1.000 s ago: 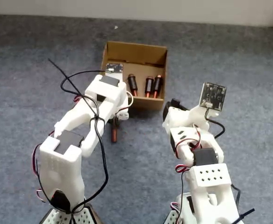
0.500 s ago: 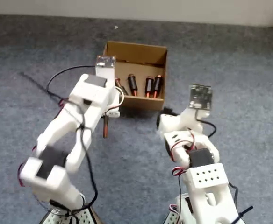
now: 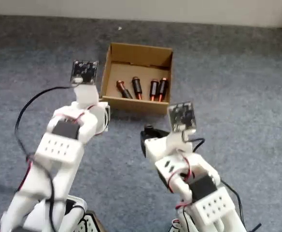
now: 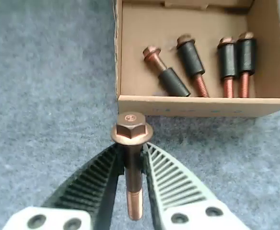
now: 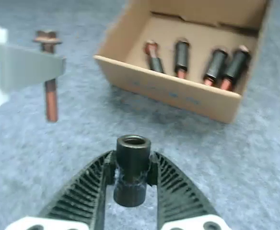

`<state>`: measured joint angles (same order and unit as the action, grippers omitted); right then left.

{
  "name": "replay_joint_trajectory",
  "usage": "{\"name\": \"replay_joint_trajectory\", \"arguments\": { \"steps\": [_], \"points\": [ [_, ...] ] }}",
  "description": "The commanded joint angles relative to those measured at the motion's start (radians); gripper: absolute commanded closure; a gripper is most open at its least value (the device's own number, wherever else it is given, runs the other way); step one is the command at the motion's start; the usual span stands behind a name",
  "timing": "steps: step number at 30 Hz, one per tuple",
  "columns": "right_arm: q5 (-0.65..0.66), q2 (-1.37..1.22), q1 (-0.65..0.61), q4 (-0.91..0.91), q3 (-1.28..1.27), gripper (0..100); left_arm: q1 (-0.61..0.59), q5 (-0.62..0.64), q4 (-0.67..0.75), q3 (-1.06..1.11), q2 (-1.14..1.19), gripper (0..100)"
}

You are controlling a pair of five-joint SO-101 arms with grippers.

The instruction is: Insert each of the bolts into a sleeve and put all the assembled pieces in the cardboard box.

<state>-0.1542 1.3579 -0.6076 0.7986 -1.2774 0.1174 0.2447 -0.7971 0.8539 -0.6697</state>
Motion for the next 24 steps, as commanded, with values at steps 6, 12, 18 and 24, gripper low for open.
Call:
{"name": "replay_joint_trajectory", "arguments": {
  "steps": [6, 12, 18, 24],
  "points": [
    [0.127, 0.328, -0.153, 0.004, -0.133, 99.3, -0.008, -0.017, 0.029, 0.176, -0.509, 100],
    [0.245, 0.476, -0.252, 0.004, -0.236, 99.3, -0.002, -0.017, 0.063, 0.314, -0.871, 100],
    [0.247, 0.475, -0.311, -0.11, -0.28, 99.3, 0.025, -0.012, 0.064, 0.371, -1.184, 100],
    [0.247, 0.476, -0.312, -0.349, -0.42, 99.3, 0.142, -0.014, -0.011, 0.278, -1.141, 100]
  ]
}}
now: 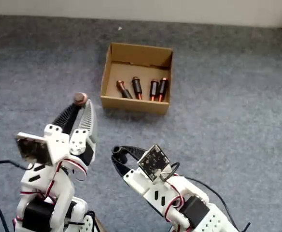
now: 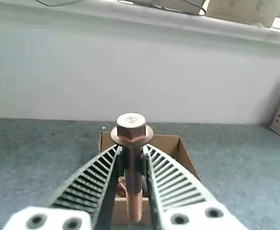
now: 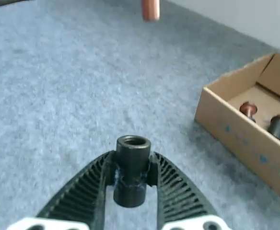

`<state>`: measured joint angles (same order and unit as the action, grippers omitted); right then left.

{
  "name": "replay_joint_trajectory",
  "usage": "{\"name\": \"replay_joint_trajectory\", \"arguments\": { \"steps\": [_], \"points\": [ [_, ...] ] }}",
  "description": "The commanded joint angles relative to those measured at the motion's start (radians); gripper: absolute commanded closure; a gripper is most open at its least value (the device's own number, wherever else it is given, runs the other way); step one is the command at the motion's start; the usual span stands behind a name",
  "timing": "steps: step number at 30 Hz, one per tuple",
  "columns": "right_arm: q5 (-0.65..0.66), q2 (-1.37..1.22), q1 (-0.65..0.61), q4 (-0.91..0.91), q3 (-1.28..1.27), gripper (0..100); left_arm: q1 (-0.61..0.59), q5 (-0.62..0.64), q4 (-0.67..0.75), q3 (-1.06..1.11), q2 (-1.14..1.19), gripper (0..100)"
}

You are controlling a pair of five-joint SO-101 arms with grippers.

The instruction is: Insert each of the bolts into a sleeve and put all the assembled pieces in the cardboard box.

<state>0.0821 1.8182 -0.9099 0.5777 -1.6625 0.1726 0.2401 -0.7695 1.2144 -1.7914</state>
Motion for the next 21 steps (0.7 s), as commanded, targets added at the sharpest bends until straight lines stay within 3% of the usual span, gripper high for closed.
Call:
{"name": "replay_joint_trajectory", "arguments": {
  "steps": [1, 8, 21],
  "points": [
    [0.011, 0.016, -0.01, -0.173, -0.058, 99.3, 0.11, -0.009, -0.055, -0.096, -0.024, 100],
    [0.011, 0.016, -0.005, -0.309, -0.12, 99.3, 0.232, -0.014, -0.19, -0.183, -0.024, 100],
    [0.011, 0.018, -0.004, -0.309, -0.119, 99.3, 0.239, -0.061, -0.187, -0.122, -0.024, 100]
  ]
}}
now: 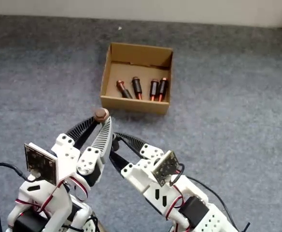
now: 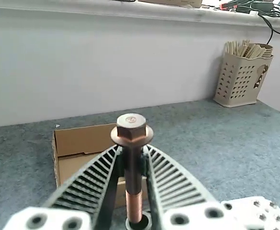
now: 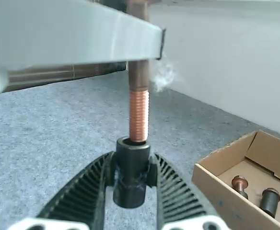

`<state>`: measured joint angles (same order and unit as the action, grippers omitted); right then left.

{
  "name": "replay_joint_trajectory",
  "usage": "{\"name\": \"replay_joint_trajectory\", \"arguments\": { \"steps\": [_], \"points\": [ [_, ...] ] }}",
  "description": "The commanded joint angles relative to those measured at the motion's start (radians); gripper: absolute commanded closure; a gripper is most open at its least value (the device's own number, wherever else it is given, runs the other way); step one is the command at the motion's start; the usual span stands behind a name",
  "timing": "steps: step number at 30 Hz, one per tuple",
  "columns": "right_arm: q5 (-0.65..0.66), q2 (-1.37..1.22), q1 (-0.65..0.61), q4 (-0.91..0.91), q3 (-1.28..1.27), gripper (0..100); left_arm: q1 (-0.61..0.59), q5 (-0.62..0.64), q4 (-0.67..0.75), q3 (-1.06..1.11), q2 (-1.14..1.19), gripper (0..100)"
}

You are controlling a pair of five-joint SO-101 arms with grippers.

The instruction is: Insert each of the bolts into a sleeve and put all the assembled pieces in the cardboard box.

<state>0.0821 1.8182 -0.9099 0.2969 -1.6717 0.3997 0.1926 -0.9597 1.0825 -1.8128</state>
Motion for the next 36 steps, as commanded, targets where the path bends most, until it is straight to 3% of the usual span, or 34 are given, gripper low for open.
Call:
{"name": "replay_joint_trajectory", "arguments": {
  "steps": [1, 9, 16, 23, 25, 28, 36],
  "points": [
    [0.012, 0.018, -0.004, -0.028, -0.111, 99.3, 0.012, -0.014, 0.0, 0.012, -0.002, 100],
    [0.011, 0.018, 0.042, -0.028, -0.116, 99.3, 0.016, -0.014, -0.003, 0.01, -0.004, 100],
    [0.011, 0.018, 0.042, -0.028, -0.116, 99.3, 0.131, -0.041, -0.063, -0.019, -0.004, 100],
    [0.011, 0.018, 0.047, -0.028, -0.113, 99.3, 0.128, -0.081, -0.066, 0.033, -0.002, 98],
    [0.011, 0.018, 0.047, -0.028, -0.111, 99.3, 0.11, -0.14, -0.068, 0.059, -0.002, 91],
    [0.011, 0.018, 0.047, -0.028, -0.114, 99.3, 0.05, -0.127, -0.092, 0.084, -0.002, 81],
    [0.011, 0.018, 0.047, -0.028, -0.119, 99.3, -0.05, -0.127, -0.101, 0.084, -0.002, 80]
  ]
}}
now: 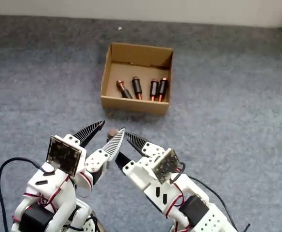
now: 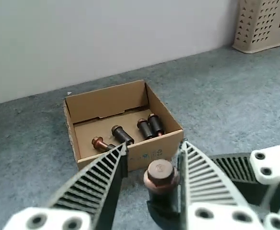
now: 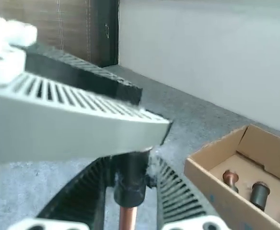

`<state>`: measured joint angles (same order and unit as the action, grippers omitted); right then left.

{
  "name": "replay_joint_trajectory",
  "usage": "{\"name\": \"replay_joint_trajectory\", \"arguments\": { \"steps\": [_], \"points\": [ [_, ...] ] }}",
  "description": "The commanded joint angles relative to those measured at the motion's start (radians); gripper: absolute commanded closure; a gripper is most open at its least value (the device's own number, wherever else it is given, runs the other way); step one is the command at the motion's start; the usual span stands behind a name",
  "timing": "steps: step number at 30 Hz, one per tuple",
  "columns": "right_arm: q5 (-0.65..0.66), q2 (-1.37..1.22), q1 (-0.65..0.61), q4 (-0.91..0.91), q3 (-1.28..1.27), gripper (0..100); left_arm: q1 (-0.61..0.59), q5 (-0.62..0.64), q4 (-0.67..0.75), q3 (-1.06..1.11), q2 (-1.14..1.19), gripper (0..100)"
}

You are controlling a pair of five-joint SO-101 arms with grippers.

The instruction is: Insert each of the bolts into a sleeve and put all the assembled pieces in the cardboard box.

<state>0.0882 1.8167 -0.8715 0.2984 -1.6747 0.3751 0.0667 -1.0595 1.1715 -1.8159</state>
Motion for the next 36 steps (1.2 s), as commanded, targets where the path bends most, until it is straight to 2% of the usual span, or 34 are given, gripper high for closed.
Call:
{"name": "replay_joint_trajectory", "arguments": {
  "steps": [1, 6, 15, 18, 21, 24, 27, 30, 36],
  "points": [
    [0.005, 0.019, 0.008, -0.03, -0.116, 99.3, -0.025, -0.002, -0.003, -0.005, 0.001, 80],
    [0.006, 0.018, 0.028, -0.03, -0.116, 99.3, -0.038, -0.002, -0.012, -0.01, 0.001, 80],
    [0.003, 0.01, 0.228, -0.028, -0.108, 99.3, -0.259, 0.0, -0.011, 0.025, 0.001, 83],
    [0.003, 0.01, 0.263, -0.028, -0.102, 99.3, -0.268, -0.006, 0.107, 0.119, 0.001, 91],
    [0.006, 0.002, 0.285, -0.024, -0.03, 99.3, -0.268, -0.104, 0.249, 0.234, 0.001, 99],
    [0.006, -0.074, 0.294, -0.025, 0.065, 99.3, -0.268, -0.229, 0.362, 0.338, 0.001, 99],
    [0.005, -0.234, 0.294, -0.048, 0.179, 99.3, -0.269, -0.276, 0.428, 0.395, 0.001, 99],
    [0.003, -0.446, 0.294, -0.188, 0.275, 99.3, -0.269, -0.279, 0.442, 0.415, 0.001, 99],
    [0.009, -0.932, 0.317, -0.638, 0.432, 99.3, -0.269, -0.279, 0.443, 0.426, 0.001, 99]
  ]
}}
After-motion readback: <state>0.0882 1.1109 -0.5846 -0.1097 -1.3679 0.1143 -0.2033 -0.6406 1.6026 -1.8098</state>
